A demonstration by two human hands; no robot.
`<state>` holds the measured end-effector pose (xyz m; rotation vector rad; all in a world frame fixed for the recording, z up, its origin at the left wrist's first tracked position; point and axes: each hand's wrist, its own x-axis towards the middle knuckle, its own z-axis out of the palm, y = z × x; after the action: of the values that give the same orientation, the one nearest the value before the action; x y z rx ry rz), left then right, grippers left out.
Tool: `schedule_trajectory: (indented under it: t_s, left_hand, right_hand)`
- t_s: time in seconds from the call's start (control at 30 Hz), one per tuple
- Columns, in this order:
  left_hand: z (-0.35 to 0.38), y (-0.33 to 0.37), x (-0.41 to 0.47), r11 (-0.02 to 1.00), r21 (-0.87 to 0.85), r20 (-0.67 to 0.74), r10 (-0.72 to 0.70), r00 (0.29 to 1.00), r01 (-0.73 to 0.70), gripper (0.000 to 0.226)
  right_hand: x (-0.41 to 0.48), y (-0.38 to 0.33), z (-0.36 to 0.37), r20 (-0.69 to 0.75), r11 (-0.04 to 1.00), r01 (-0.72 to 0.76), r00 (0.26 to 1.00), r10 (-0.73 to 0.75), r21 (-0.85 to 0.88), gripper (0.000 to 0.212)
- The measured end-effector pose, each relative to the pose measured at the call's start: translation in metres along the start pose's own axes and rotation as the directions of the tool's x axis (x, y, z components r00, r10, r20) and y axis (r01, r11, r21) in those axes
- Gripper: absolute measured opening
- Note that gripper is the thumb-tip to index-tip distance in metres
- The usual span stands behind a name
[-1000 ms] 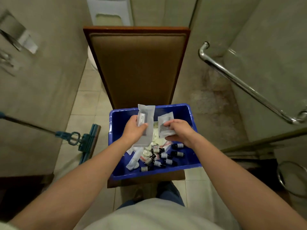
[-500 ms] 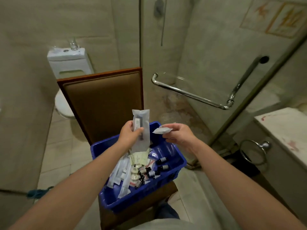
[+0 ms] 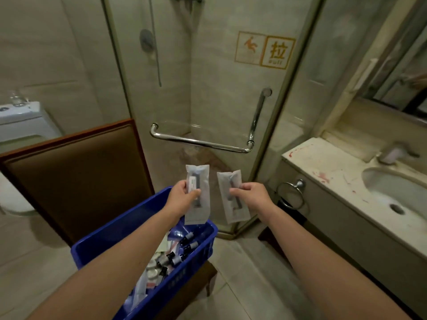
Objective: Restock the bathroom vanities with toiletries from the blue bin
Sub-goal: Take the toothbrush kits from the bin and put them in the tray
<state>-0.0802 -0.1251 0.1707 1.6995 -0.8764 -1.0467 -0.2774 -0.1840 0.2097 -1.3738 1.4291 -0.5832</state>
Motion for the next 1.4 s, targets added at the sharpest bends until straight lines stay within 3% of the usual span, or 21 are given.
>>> schedule_trajectory:
  t_s: [0.2, 0.4, 0.53, 0.67, 1.07, 1.4]
  left_hand:
    - [0.066, 0.024, -0.005, 0.999, 0.041, 0.153, -0.032, 0.988, 0.026, 0.023]
    - [0.155, 0.049, -0.027, 0.994, 0.11, 0.264, -0.008, 0.964, -0.022, 0.026]
    - [0.222, 0.062, -0.052, 0.991, 0.111, 0.332, 0.035, 0.943, -0.076, 0.015]
    - [0.284, 0.07, -0.074, 0.989, 0.073, 0.395, 0.09, 0.914, -0.129, 0.019]
    - [0.444, 0.085, -0.12, 0.992, 0.015, 0.549, 0.098, 0.83, -0.126, 0.017]
    - [0.55, 0.102, -0.142, 0.971, 0.136, 0.706, 0.044, 0.707, -0.196, 0.017]
  right_hand:
    - [-0.01, 0.029, -0.065, -0.138, 0.995, -0.042, 0.989, 0.055, 0.094, 0.01]
    - [-0.026, 0.071, -0.15, -0.208, 0.953, -0.065, 0.969, 0.131, 0.295, 0.005]
    - [-0.041, 0.104, -0.218, -0.151, 0.89, -0.089, 0.973, 0.173, 0.447, 0.02]
    - [-0.057, 0.136, -0.278, -0.138, 0.85, -0.096, 0.971, 0.194, 0.518, 0.032]
    - [-0.116, 0.213, -0.421, -0.283, 0.796, -0.057, 0.917, 0.28, 0.602, 0.021]
    - [-0.148, 0.264, -0.491, -0.469, 0.747, 0.012, 0.785, 0.405, 0.665, 0.004]
